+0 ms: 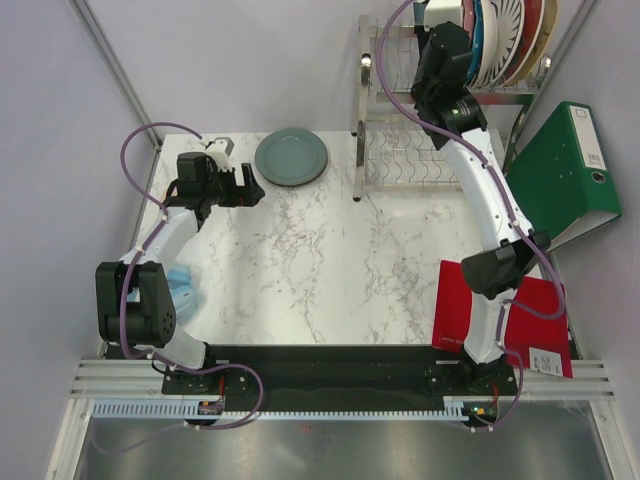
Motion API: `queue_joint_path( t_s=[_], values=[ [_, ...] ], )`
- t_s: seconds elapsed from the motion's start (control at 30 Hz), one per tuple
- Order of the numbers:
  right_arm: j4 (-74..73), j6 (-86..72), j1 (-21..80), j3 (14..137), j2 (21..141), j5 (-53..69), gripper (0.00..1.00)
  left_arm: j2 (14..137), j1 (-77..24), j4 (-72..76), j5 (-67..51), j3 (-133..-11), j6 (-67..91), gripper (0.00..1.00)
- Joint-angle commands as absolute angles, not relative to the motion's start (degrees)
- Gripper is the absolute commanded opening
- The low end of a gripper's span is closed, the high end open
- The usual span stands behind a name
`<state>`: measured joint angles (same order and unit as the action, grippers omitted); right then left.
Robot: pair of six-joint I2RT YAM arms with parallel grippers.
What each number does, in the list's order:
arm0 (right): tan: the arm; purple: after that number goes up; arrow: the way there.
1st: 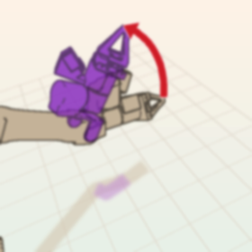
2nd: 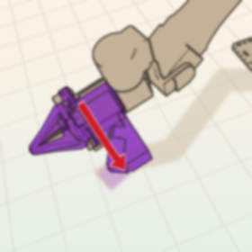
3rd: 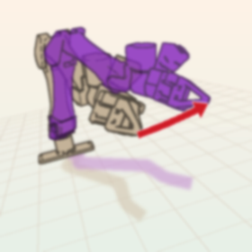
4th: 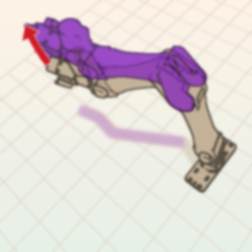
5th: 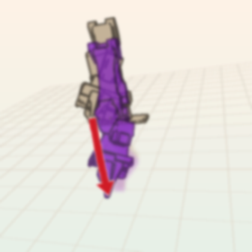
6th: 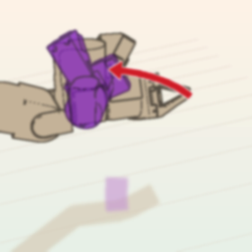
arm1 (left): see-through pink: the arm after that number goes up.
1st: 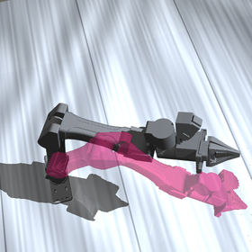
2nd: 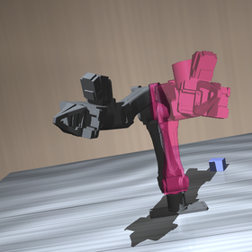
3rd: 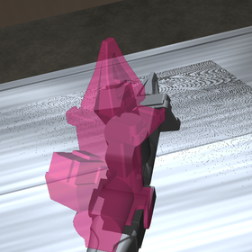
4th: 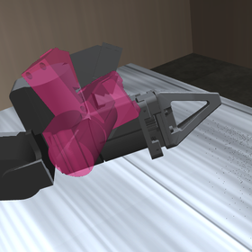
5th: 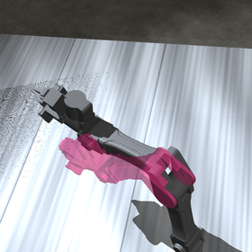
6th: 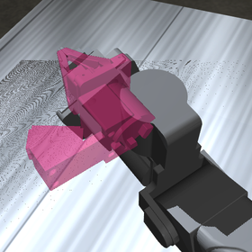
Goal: Load the plates into the dish rack
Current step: Insert the plate into the dish rack.
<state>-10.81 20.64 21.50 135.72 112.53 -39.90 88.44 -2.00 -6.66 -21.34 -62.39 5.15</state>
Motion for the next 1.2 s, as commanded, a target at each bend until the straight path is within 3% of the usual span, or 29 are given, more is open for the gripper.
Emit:
queue_joint_path(
  t_s=[0.0, 0.77, 1.0, 1.17],
  values=[
    [0.1, 17.8, 22.0, 137.7, 111.5, -42.2, 0.00, 87.8, -2.2, -4.4, -22.4, -63.4, 6.9, 1.00],
    [2.5, 18.4, 24.1, 137.8, 116.3, -51.9, 0.00, 89.2, -2.2, -4.4, -22.9, -63.3, 6.2, 1.00],
    [2.5, 18.6, 24.2, 130.5, 111.4, -51.3, 0.00, 90.3, -2.2, -4.0, -23.4, -64.2, 6.4, 1.00],
    [2.5, 18.3, 23.5, 133.2, 114.3, -49.7, 0.00, 91.3, -2.2, -3.6, -25.0, -65.1, 7.3, 1.00]
  ],
)
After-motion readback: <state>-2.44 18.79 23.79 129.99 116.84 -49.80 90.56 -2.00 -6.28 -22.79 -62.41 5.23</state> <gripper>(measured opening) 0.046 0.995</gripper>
